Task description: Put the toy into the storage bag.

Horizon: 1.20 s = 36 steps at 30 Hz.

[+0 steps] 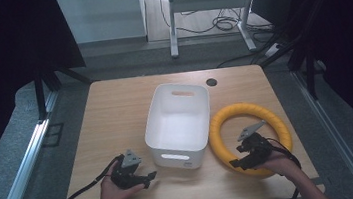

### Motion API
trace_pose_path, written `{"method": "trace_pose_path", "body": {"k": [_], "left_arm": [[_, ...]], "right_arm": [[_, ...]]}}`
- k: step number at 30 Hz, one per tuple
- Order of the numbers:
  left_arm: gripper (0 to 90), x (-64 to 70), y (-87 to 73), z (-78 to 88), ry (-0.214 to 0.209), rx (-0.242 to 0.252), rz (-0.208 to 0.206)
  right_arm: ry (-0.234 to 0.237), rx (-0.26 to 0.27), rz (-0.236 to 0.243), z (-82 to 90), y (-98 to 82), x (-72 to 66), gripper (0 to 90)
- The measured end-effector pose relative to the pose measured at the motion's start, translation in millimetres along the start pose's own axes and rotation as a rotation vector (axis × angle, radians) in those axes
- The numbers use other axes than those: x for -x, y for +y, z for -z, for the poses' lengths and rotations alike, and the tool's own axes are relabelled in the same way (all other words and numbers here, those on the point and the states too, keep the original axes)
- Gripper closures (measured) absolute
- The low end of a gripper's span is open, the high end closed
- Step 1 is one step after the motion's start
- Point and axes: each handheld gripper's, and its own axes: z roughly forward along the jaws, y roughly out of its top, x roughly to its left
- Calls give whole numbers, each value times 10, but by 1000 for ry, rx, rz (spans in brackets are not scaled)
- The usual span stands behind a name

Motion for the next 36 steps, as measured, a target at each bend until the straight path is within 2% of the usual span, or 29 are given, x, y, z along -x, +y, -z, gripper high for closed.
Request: {"method": "trace_pose_path", "body": {"k": [4,8,11,12,18,19,23,27,32,34,36], "left_arm": [[225,3,-3,-36,-3,-16,-5],[226,6,-5,-39,5,-9,-5],[226,7,-3,-36,7,2,0],[226,6,-4,-40,10,2,-1],[226,12,-3,-39,5,9,6],[226,12,-2,-38,2,12,7],[226,14,-4,-52,1,10,7],[226,20,-6,-72,-1,5,7],[226,26,-7,-75,3,8,13],[226,26,-7,-74,3,9,13],[226,25,-6,-72,4,10,14]], "right_arm": [[4,-80,31,-76,-4,-35,344],[14,-132,43,-136,-19,-33,346],[20,-148,48,-163,-31,-37,348],[16,-174,61,-200,-42,-45,354],[-2,-219,111,-280,-40,-91,410],[-11,-228,122,-297,-35,-97,425],[-9,-240,121,-307,2,-80,442],[-27,-287,156,-337,74,-86,475],[-22,-349,149,-362,154,-92,502],[-21,-353,145,-363,159,-90,504],[2,-334,126,-342,148,-58,508]]}}
